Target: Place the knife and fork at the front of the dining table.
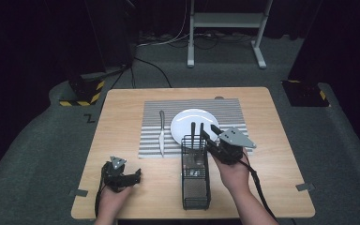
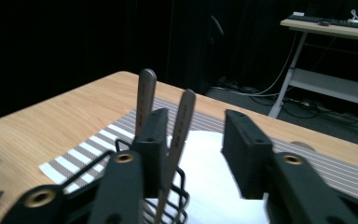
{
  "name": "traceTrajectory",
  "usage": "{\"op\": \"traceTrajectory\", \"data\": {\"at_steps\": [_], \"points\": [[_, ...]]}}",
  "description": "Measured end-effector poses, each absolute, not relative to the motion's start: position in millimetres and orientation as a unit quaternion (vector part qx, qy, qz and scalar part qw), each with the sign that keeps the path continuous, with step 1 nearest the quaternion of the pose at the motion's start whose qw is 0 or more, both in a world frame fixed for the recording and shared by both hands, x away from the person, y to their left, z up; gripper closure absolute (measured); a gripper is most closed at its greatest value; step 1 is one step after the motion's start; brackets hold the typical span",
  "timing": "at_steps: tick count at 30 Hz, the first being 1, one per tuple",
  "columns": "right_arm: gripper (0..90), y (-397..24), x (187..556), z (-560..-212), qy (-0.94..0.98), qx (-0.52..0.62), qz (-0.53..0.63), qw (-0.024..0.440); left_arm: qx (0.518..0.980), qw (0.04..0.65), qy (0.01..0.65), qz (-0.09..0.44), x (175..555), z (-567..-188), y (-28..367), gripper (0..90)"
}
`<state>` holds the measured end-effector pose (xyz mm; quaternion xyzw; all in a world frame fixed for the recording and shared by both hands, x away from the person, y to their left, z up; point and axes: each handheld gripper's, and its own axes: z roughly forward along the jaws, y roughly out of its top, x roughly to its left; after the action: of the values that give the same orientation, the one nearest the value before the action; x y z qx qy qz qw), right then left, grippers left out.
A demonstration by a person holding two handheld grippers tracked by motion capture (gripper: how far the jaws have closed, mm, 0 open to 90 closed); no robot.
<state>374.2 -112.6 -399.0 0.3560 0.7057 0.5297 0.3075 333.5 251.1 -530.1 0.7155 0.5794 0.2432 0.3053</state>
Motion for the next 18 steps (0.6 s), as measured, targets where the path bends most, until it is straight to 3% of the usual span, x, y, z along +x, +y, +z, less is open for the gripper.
{"op": "traceTrajectory", "data": {"at_steps": [8, 18], "points": [[66.8, -102, 388, -406, 0.705, 0.371, 0.532, 0.288, 0.716, 0.306, 0.579, 0.242, 333, -530, 251, 5.5], [77.8, -96, 390, -411, 0.708, 0.367, 0.535, 0.279, 0.716, 0.305, 0.579, 0.242, 333, -530, 251, 5.5]]}}
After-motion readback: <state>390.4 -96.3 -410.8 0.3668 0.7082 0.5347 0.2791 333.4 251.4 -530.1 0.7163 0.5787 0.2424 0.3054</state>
